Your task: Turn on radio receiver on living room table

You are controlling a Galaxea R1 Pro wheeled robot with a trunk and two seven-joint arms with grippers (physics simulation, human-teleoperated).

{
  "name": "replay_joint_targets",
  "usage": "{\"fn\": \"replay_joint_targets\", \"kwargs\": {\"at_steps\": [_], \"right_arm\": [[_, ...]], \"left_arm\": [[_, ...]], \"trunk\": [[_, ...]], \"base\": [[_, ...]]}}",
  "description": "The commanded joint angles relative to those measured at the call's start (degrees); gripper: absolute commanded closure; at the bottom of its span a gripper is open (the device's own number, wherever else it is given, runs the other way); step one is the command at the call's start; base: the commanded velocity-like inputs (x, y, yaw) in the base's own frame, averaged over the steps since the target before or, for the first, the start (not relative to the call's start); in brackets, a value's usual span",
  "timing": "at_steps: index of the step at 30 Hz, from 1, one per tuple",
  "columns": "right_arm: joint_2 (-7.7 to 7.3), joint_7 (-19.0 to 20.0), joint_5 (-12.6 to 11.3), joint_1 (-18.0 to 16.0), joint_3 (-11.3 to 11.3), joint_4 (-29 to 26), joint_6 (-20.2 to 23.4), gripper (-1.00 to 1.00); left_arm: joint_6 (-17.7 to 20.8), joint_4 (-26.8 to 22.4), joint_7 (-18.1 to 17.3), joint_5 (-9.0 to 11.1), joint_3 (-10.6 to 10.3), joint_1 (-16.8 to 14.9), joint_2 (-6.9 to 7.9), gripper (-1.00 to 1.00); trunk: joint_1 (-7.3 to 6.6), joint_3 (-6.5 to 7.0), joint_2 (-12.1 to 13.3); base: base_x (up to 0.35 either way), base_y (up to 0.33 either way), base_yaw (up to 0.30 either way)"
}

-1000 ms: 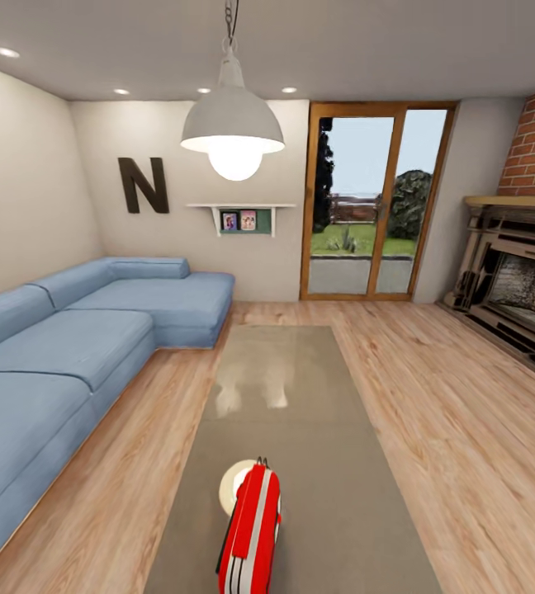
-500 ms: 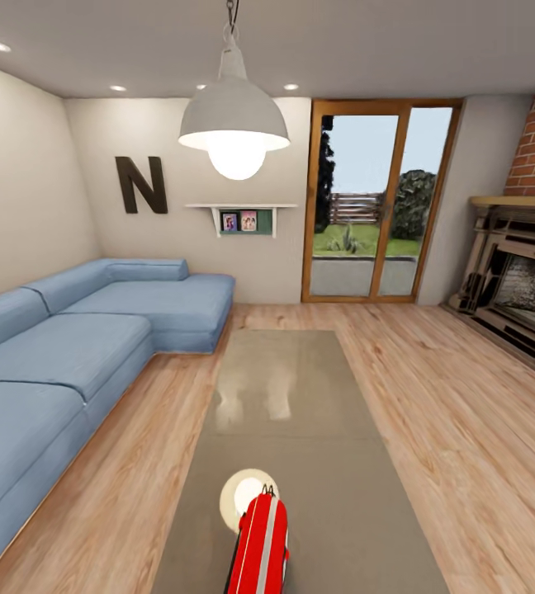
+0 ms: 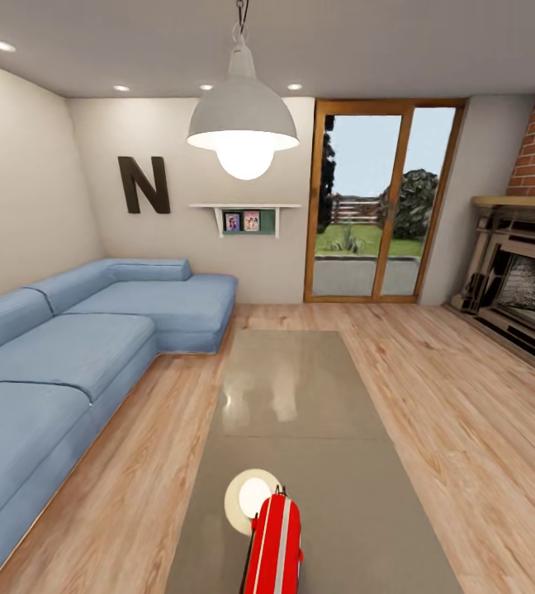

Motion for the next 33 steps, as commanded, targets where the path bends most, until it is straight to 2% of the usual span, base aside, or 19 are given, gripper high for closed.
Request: {"fn": "replay_joint_targets", "kwargs": {"at_steps": [1, 12, 33], "right_arm": [[0.0, 0.0, 0.0, 0.0, 0.0, 0.0, 0.0, -1.0], [-0.04, 0.02, 0.0, 0.0, 0.05, 0.0, 0.0, -1.0], [-0.08, 0.22, 0.64, 0.0, 0.14, 0.0, -0.25, -1.0]], "left_arm": [[0.0, 0.0, 0.0, 0.0, 0.0, 0.0, 0.0, -1.0], [0.0, 0.0, 0.0, 0.05, -0.07, 0.0, 0.0, -1.0], [0.0, 0.0, 0.07, 0.09, 0.14, 0.0, 0.0, -1.0]], "trunk": [[0.0, 0.0, 0.0], [0.0, 0.0, 0.0], [0.0, 0.0, 0.0]], "base": [[0.0, 0.003, 0.0], [0.168, 0.001, 0.0], [0.008, 0.0, 0.0]]}}
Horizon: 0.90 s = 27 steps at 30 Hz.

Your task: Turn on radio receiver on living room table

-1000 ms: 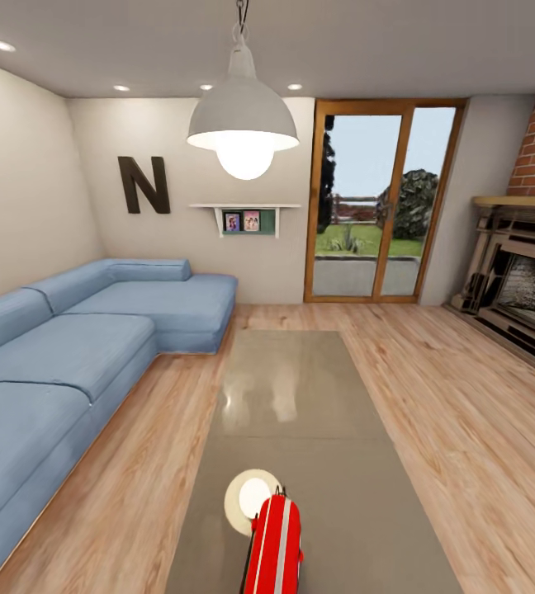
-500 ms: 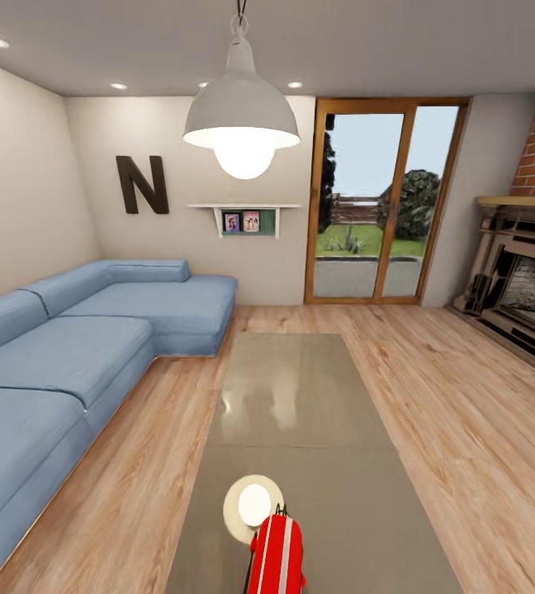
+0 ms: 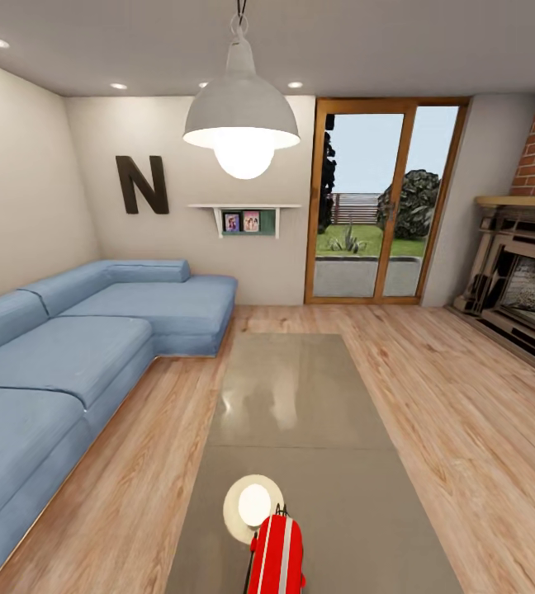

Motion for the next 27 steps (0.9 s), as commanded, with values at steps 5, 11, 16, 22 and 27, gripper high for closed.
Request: {"fn": "replay_joint_targets", "kwargs": {"at_steps": [5, 11, 16, 22, 27], "right_arm": [[-0.05, -0.03, -0.36, 0.0, 0.05, 0.0, -0.02, -1.0], [-0.32, 0.02, -0.56, 0.0, 0.02, 0.0, -0.09, -1.0], [-0.34, 0.04, -0.62, 0.0, -0.07, 0.0, -0.18, -1.0], [-0.37, 0.05, -0.63, 0.0, -0.08, 0.0, -0.19, -1.0], [-0.36, 0.05, -0.63, 0.0, -0.08, 0.0, -0.19, -1.0]], "left_arm": [[0.0, 0.0, 0.01, 0.0, -0.02, 0.0, 0.0, -1.0], [0.0, 0.0, 0.01, 0.0, -0.11, 0.0, 0.0, -1.0], [0.0, 0.0, -0.02, 0.0, -0.08, 0.0, -0.06, -1.0], [0.0, 0.0, -0.06, -0.03, -0.13, 0.0, -0.1, -1.0], [0.0, 0.0, -0.04, -0.04, -0.14, 0.0, -0.09, -1.0]], "trunk": [[0.0, 0.0, 0.0], [0.0, 0.0, 0.0], [0.0, 0.0, 0.0], [0.0, 0.0, 0.0], [-0.66, 0.54, 1.2]], "base": [[0.0, 0.0, 0.0], [0.0, 0.0, 0.0], [0.0, 0.0, 0.0], [0.0, 0.0, 0.0], [0.0, 0.0, 0.0]]}}
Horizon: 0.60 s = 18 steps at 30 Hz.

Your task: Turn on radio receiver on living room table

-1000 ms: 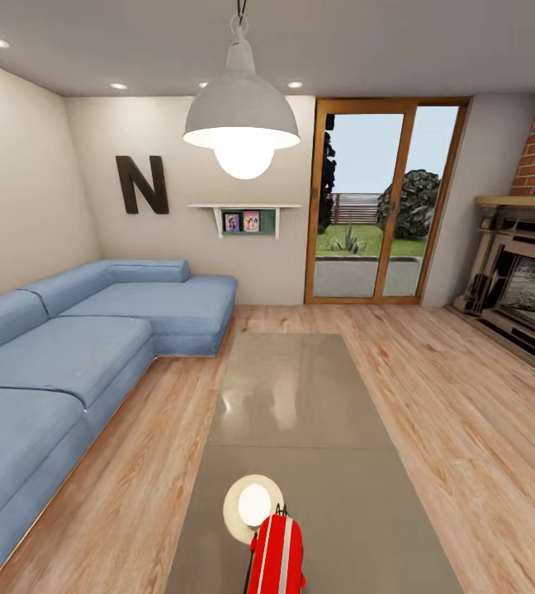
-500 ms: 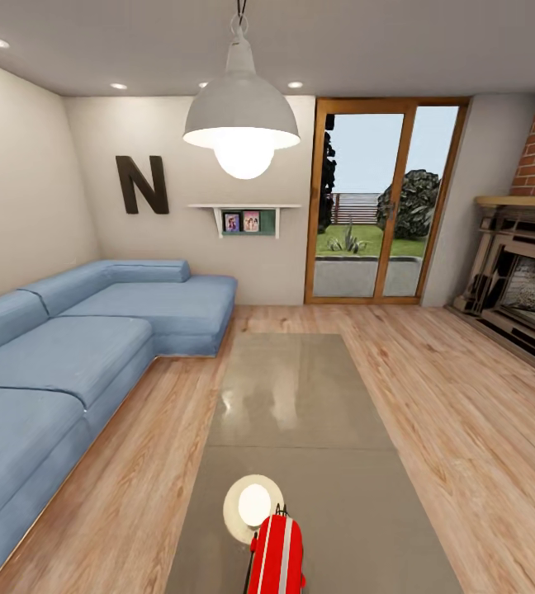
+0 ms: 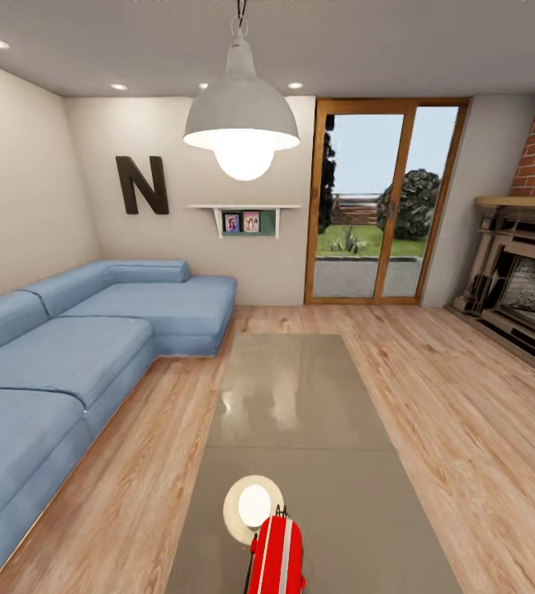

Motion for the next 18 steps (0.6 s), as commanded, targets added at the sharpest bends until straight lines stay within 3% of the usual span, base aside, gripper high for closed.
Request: {"fn": "replay_joint_targets", "kwargs": {"at_steps": [1, 18], "right_arm": [[0.0, 0.0, 0.0, 0.0, 0.0, 0.0, 0.0, -1.0], [0.15, 0.0, -0.09, 0.0, -0.12, 0.0, 0.09, -1.0]], "left_arm": [[0.0, 0.0, 0.01, 0.01, 0.0, 0.0, 0.0, -1.0], [0.0, 0.0, 0.03, 0.02, 0.02, 0.0, 0.0, -1.0]], "trunk": [[-0.23, 0.19, 0.41], [-3.96, 3.24, 7.23]], "base": [[0.0, 0.0, 0.0], [0.0, 0.0, 0.0]]}}
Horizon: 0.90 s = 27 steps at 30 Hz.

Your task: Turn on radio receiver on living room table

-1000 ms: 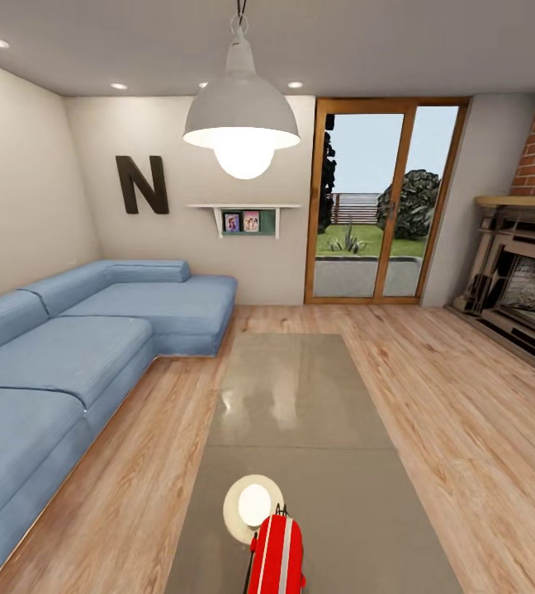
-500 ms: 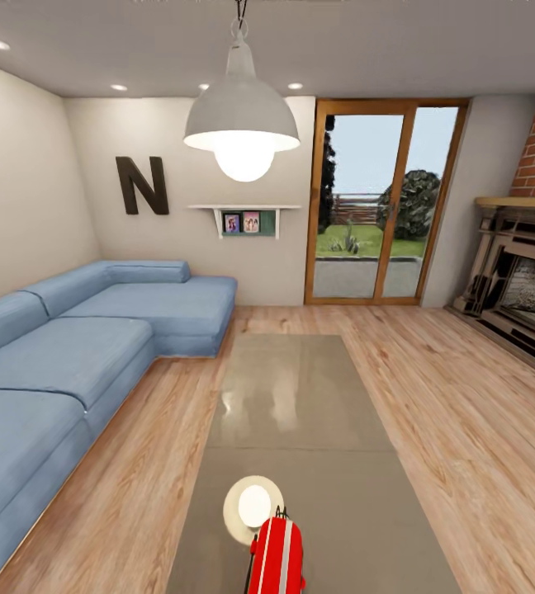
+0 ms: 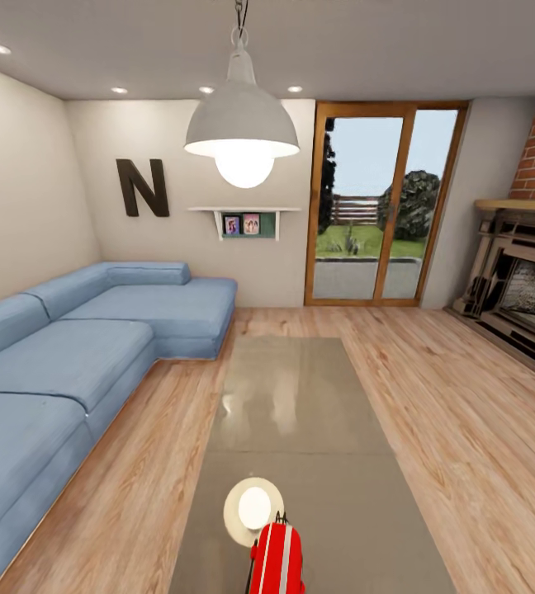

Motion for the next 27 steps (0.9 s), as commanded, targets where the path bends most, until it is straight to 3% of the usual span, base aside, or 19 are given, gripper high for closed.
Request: {"fn": "replay_joint_targets", "kwargs": {"at_steps": [1, 27], "right_arm": [[0.01, 0.0, 0.0, 0.0, 0.0, 0.0, 0.02, -1.0], [-0.11, -0.53, 0.0, 0.0, 0.12, 0.0, 0.03, -1.0]], "left_arm": [[0.0, 0.0, -0.01, 0.0, 0.0, 0.0, 0.0, -1.0], [0.0, 0.0, 0.02, 0.01, 0.07, 0.0, 0.02, -1.0]], "trunk": [[-0.23, 0.19, 0.42], [-5.94, 3.1, 10.84]], "base": [[0.0, 0.0, 0.0], [0.0, 0.0, 0.0]]}}
